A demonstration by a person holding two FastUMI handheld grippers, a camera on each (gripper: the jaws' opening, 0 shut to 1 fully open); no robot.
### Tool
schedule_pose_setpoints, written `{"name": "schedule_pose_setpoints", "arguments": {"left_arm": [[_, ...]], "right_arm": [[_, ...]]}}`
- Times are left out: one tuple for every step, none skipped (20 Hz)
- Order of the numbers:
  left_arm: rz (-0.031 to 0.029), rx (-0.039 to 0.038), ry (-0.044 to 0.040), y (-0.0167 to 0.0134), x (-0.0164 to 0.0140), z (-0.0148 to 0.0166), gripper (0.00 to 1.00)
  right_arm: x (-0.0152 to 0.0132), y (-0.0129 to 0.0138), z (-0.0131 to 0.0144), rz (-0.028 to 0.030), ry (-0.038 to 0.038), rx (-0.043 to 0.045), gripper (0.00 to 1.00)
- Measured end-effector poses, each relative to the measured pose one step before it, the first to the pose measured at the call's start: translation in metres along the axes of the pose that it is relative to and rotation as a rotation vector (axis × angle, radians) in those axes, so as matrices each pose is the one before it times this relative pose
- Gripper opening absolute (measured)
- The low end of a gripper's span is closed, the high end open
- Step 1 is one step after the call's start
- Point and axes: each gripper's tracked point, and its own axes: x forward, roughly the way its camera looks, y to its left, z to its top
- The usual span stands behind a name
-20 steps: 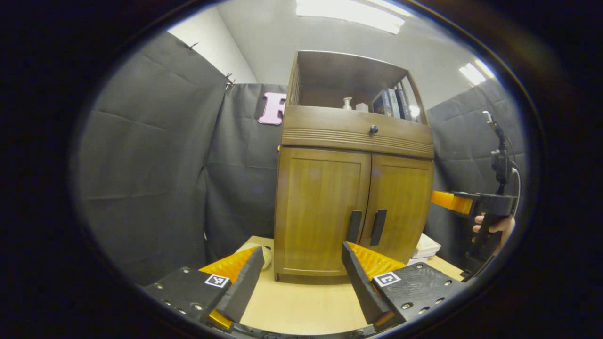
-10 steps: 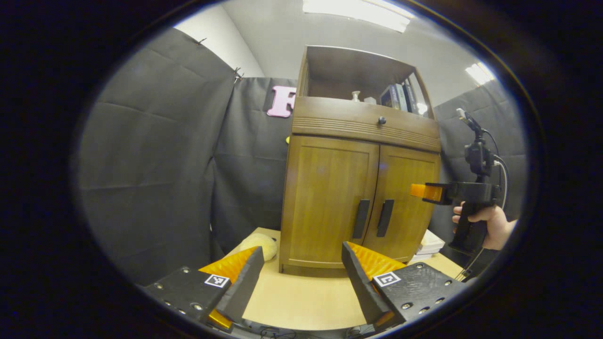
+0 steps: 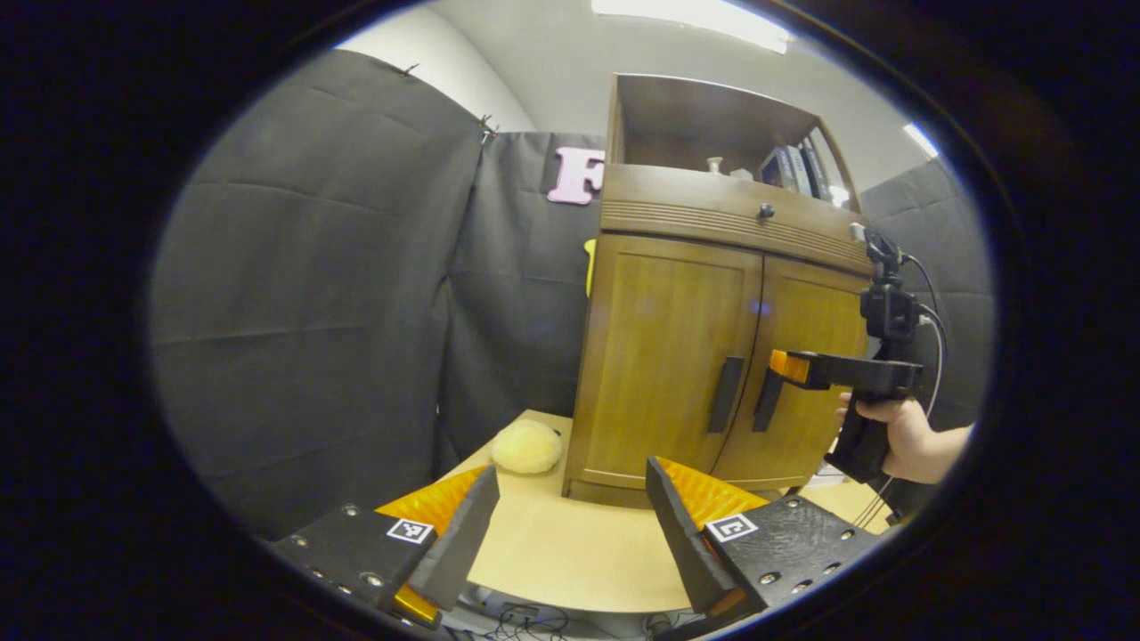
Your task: Open the right door of the double-door shoe cabinet with the right hand, and open the left door with the left hand.
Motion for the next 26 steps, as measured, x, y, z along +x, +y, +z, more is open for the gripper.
{"name": "schedule_pose_setpoints", "arguments": {"left_arm": [[0.01528,-0.00063,0.00155,0.00306,0.00156,0.00009,0.95],[0.01706,-0.00149,0.00094,0.00229,0.00083,-0.00078,0.95],[0.01609,-0.0027,-0.00073,0.00227,0.00138,0.00095,0.95],[0.01636,-0.00483,-0.00071,0.0015,0.00262,-0.00092,0.95],[0.0139,-0.00653,-0.00027,0.0017,0.00274,0.00053,0.95],[0.01134,-0.00734,0.0025,-0.00055,0.00156,0.00014,0.95],[0.00603,-0.00436,0.00203,-0.00019,0.00051,0.00216,0.95],[0.00625,0.0048,0.00161,0.00146,0.00092,0.00164,0.95],[0.00708,0.01125,0.003,0.00074,0.00253,0.00145,0.95],[-0.00431,0.01405,0.01015,-0.00359,0.00386,-0.00226,0.95],[0.00101,0.0173,0.00783,-0.00343,0.00306,-0.00115,0.95],[0.00916,0.01712,0.0098,-0.00358,0.00227,-0.00255,0.95],[0.00989,0.00994,0.01363,-0.00256,-0.00032,-0.00189,0.95],[0.0022,-0.00043,0.01259,-0.00271,-0.00198,-0.00353,0.95],[-0.00987,-0.01068,0.00345,-0.00129,0.00211,-0.00079,0.95],[-0.01874,-0.01438,0.00225,0.00422,0.00374,-0.0049,0.95],[-0.01882,-0.01115,0.00118,0.0014,0.00173,-0.00179,0.95],[-0.01624,-0.00274,0.00609,0.0034,-0.00028,-0.00125,0.95],[-0.00558,0.0053,0.00814,0.00333,-0.00131,0.00205,0.95],[0.001,0.00735,0.00241,-0.00196,-0.00219,0.00087,0.95],[-0.00357,0.00213,-0.00673,-0.00194,-0.00145,0.00242,0.94],[-0.0107,0.00047,-0.00747,-0.00153,0.00106,-0.00052,0.95],[-0.01132,0.00504,0.00403,0.00011,0.00097,-0.00185,0.95],[-0.00015,0.00313,0.00408,0.0016,-0.00072,0.0005,0.95],[0.00206,-0.00441,-0.00024,0.00122,0.00048,0.00218,0.95],[-0.00259,-0.00963,-0.0012,-0.00299,0.00015,-0.00025,0.95]], "right_arm": [[0.00708,0.00302,-0.00432,0.0011,0.00931,-0.00288,0.94],[0.00599,0.00247,-0.00508,0.00434,0.01133,0.00115,0.94],[0.00565,-0.00011,-0.00425,0.00044,0.00552,0.00075,0.94],[0.00543,-0.00157,-0.00355,-0.00639,0.00204,-0.00157,0.96],[0.00424,-0.00213,-0.0046,-0.01058,0.00689,0.00077,0.96],[0.00323,-0.00194,-0.00407,-0.00561,0.00665,0.0021,0.96],[0.00309,-0.00207,-0.00291,-0.00504,0.00383,-0.00165,0.94],[0.0006,-0.00098,-0.00307,-0.00391,0.00151,-0.00657,0.96],[0.00321,-0.00197,-0.00357,-0.00344,0.00327,-0.00882,0.96],[0.00588,-0.00201,-0.00551,-0.00363,0.01054,-0.00612,0.96],[0.00623,-0.00091,-0.00371,-0.00033,0.01633,-0.00172,0.94],[0.00592,0.00016,-0.00407,-0.00045,0.01465,-0.00539,0.92],[0.00489,-0.00191,-0.00071,-0.0045,0.0082,-0.00596,0.83],[0.00257,-0.00052,-0.00005,0.00773,0.00527,-0.00029,0.73],[0.00374,0.00489,0.00198,0.02046,-0.00788,0.01035,0.64],[-0.00015,0.00645,0.00217,0.01751,-0.00936,0.00689,0.54],[-0.00163,-0.00152,-0.00196,-0.00672,-0.0012,0.00001,0.45],[0.00156,-0.00073,-0.00049,-0.0062,0.00309,0.00749,0.36],[-0.00001,0.00016,0.00004,0.00049,0.01412,0.01951,0.37],[0.00004,0.00133,-0.0007,0.00847,0.00956,0.01219,0.3],[0.00071,0.00019,-0.00159,0.01098,0.0016,0.00939,0.26],[-0.00015,0.00109,0.00129,0.02229,-0.01124,-0.00404,0.22],[0.00014,0.00013,0.00157,0.02477,-0.01301,-0.00851,0.18],[-0.00022,0.00105,-0.00016,0.02442,0.01021,-0.00652,0.13],[-0.00255,0.00003,-0.0001,0.01835,-0.00107,0.00121,0.09],[-0.00195,-0.00001,-0.00163,0.00712,0.00766,-0.00878,0.04]]}}
